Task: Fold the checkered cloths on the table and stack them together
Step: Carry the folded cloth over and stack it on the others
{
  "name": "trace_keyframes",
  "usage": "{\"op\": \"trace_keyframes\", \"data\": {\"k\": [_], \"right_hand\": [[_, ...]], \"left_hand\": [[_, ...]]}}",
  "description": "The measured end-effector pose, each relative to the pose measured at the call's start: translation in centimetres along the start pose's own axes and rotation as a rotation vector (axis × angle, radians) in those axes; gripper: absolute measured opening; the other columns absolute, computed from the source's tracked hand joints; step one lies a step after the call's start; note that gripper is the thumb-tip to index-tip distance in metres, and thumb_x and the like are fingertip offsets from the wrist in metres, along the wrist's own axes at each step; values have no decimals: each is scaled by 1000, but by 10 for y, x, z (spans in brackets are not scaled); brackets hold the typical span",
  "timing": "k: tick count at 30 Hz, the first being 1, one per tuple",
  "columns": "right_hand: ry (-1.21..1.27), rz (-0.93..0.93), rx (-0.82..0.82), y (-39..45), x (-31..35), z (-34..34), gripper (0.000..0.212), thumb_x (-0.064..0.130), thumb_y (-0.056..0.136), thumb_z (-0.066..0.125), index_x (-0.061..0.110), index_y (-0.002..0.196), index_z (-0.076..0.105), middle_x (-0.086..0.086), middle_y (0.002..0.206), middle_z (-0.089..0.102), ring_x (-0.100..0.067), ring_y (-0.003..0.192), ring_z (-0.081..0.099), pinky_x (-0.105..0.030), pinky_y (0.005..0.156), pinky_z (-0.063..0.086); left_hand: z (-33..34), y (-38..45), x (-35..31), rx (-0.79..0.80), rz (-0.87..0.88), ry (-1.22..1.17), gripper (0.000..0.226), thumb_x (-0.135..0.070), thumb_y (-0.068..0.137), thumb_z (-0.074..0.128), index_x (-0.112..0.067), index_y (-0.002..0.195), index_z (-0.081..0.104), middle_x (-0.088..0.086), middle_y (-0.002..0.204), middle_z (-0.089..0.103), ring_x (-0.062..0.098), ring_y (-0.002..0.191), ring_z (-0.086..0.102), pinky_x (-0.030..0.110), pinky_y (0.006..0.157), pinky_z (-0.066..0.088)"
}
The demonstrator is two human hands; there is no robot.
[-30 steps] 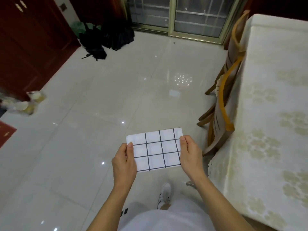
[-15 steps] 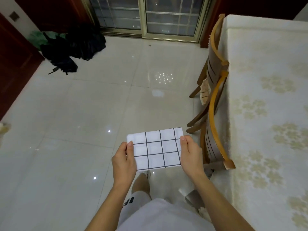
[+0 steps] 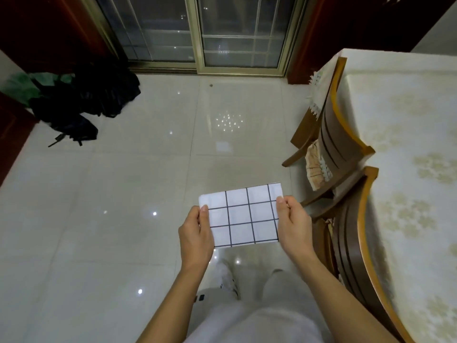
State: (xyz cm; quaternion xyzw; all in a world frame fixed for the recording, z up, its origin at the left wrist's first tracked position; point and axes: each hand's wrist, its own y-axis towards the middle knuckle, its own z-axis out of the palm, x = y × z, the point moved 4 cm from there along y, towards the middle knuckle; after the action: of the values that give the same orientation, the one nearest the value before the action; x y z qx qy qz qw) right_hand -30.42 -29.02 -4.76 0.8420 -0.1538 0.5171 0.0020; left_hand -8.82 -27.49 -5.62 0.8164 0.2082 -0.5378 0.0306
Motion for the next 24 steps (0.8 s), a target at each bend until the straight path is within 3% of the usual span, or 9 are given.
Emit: {"op": "trace_keyframes", "data": {"k": [4,11,19,24], "right_hand": [[42,25,-51,46,11,9,30,31,104,44,15,82,56,2,64,49,-6,58,44,-27,55,42],[42,50,-103,139,16,19,28,29,104,43,21,80,53,4,63,50,-2,56,47,-22,53,41],[17,33,-153,308,33,5,32,29,105,43,29,72,44,8,56,42,-1,52,44,-16,50,35],[-5,35,-161,416,49,-25,33,27,105,43,14,75,49,3,56,41,-5,51,40,-19,49,34]], "left_hand": [[15,51,-11,34,9,-4,42,-34,104,41,-8,71,42,1,61,42,8,54,35,27,51,34],[58,145,-48,95,28,20,43,-30,105,43,-15,66,33,-12,55,31,7,52,27,20,48,26],[145,281,-114,119,47,37,42,-29,105,44,-15,66,35,-8,57,33,6,54,28,20,49,26],[210,357,-171,131,67,49,41,-28,105,44,-13,67,38,-5,58,37,5,52,34,19,48,29]]}}
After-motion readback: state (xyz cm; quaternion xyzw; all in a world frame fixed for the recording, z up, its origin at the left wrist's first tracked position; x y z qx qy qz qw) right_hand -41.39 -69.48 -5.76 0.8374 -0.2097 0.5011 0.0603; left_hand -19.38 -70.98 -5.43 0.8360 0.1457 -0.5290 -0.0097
